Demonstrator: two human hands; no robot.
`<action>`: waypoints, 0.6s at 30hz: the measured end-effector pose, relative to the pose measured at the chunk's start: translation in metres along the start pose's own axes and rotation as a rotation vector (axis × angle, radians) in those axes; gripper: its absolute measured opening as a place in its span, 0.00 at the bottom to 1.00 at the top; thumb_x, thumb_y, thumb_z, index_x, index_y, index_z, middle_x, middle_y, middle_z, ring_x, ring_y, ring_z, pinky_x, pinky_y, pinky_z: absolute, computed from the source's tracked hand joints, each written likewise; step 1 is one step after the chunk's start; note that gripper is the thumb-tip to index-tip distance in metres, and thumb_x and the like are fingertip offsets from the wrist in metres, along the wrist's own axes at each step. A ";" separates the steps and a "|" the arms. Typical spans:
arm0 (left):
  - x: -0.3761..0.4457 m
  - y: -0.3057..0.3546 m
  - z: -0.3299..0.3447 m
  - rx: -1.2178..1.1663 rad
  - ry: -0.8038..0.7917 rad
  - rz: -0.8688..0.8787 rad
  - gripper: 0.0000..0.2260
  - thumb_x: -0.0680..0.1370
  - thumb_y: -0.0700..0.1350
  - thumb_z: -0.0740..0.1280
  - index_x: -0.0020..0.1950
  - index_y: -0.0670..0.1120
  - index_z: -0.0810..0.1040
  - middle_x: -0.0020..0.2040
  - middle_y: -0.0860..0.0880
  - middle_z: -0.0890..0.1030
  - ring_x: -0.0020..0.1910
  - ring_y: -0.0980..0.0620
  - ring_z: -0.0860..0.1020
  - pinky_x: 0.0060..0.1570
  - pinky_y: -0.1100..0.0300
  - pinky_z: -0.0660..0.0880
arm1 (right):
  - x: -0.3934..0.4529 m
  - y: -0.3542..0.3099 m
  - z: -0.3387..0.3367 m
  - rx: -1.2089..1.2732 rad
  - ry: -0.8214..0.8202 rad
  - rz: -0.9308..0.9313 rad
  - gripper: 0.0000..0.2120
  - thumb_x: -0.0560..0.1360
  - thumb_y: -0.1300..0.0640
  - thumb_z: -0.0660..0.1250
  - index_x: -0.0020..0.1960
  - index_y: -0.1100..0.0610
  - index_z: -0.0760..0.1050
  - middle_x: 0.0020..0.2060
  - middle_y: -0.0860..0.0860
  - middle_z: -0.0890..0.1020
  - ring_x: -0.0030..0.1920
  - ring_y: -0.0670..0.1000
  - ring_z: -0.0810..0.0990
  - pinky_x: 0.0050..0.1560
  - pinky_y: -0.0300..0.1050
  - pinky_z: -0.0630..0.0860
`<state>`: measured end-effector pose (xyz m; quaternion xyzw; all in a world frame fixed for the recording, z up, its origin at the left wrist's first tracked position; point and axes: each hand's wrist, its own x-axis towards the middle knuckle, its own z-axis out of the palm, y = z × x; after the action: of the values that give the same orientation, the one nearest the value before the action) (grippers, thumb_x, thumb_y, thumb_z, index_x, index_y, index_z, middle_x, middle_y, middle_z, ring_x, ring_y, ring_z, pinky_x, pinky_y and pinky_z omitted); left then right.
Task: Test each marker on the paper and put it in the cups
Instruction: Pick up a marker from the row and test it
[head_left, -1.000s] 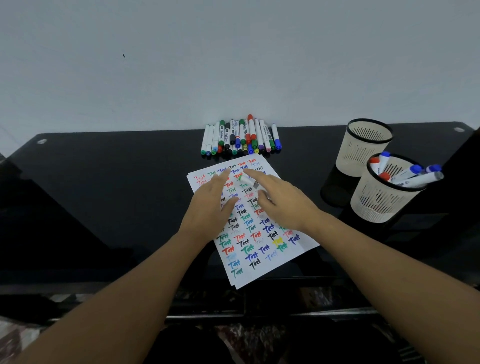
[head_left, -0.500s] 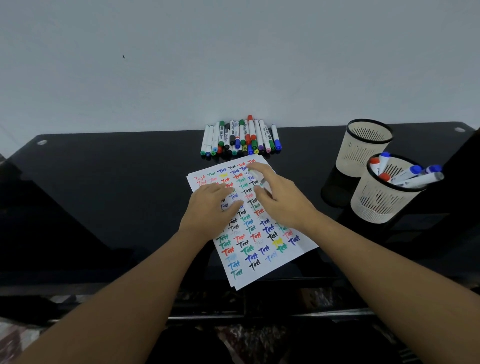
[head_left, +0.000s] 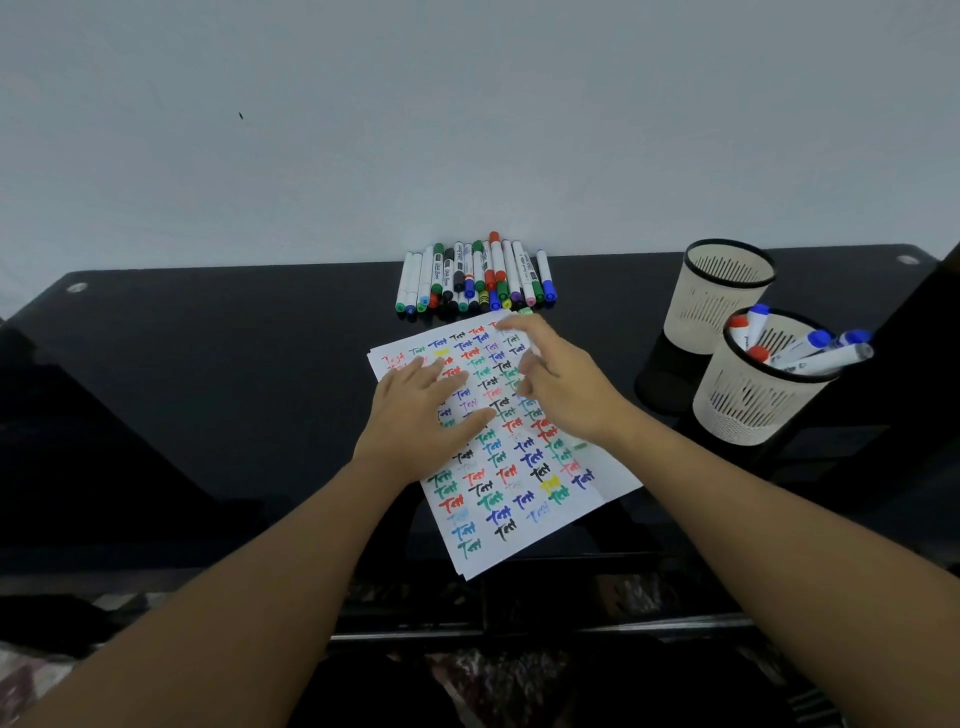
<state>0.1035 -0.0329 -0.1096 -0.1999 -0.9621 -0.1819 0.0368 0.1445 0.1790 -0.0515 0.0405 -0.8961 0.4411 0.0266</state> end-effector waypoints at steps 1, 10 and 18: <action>0.000 0.000 0.000 0.000 -0.020 -0.004 0.36 0.75 0.75 0.56 0.78 0.57 0.68 0.81 0.51 0.62 0.81 0.50 0.53 0.79 0.45 0.47 | 0.001 -0.002 -0.003 0.018 -0.003 0.051 0.19 0.86 0.61 0.53 0.63 0.43 0.76 0.49 0.52 0.79 0.43 0.47 0.84 0.51 0.54 0.84; 0.002 0.000 -0.002 0.005 -0.067 -0.016 0.34 0.77 0.73 0.56 0.79 0.58 0.66 0.81 0.52 0.61 0.81 0.51 0.53 0.80 0.45 0.48 | 0.004 -0.001 -0.026 0.426 -0.086 0.420 0.25 0.84 0.67 0.61 0.77 0.49 0.67 0.60 0.52 0.76 0.60 0.52 0.82 0.60 0.50 0.81; 0.004 -0.005 0.004 -0.001 -0.034 -0.005 0.32 0.77 0.73 0.56 0.77 0.58 0.69 0.80 0.52 0.64 0.81 0.50 0.57 0.79 0.45 0.51 | -0.017 0.001 -0.030 0.112 0.050 0.192 0.06 0.86 0.50 0.61 0.62 0.49 0.70 0.43 0.53 0.81 0.37 0.50 0.84 0.43 0.51 0.86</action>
<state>0.0974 -0.0344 -0.1140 -0.2007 -0.9629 -0.1792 0.0200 0.1620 0.2041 -0.0356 -0.0551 -0.8689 0.4918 0.0042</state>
